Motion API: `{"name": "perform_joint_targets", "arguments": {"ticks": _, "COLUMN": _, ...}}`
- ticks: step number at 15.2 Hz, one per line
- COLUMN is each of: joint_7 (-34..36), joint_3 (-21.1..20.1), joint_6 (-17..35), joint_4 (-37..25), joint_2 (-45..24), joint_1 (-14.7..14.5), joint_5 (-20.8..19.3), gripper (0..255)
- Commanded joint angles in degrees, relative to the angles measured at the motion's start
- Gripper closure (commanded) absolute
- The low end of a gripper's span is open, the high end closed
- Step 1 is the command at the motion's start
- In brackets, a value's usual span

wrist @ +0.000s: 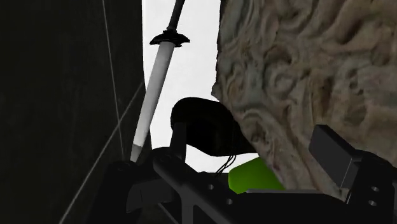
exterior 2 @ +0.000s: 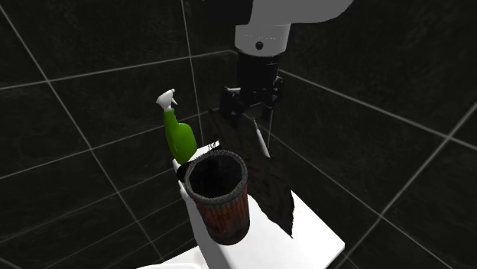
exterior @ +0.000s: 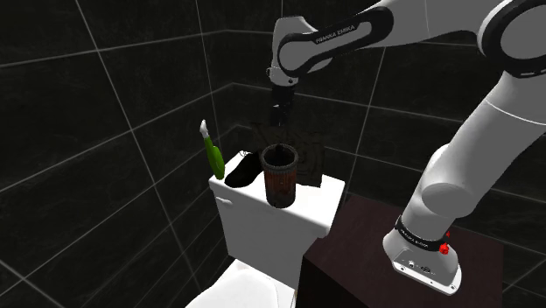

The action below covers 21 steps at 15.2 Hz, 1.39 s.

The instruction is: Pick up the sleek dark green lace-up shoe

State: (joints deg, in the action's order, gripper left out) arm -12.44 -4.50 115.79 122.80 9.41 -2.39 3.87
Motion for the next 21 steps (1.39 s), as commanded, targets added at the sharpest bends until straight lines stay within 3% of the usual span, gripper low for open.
{"name": "perform_joint_targets", "arguments": {"ticks": 1, "joint_7": -0.1, "joint_3": -0.5, "joint_6": 0.2, "joint_4": -2.2, "joint_2": -4.4, "joint_1": -0.3, "joint_5": -0.6, "gripper": 0}}
{"name": "perform_joint_targets", "arguments": {"ticks": 13, "joint_7": -0.7, "joint_3": -2.1, "joint_6": 5.4, "joint_4": -23.3, "joint_2": -30.0, "joint_1": -3.1, "joint_5": -5.5, "gripper": 0}}
{"name": "perform_joint_targets", "arguments": {"ticks": 21, "joint_7": -0.5, "joint_3": -1.9, "joint_6": 10.2, "joint_4": -21.0, "joint_2": -32.6, "joint_1": -3.3, "joint_5": -5.9, "gripper": 0}}
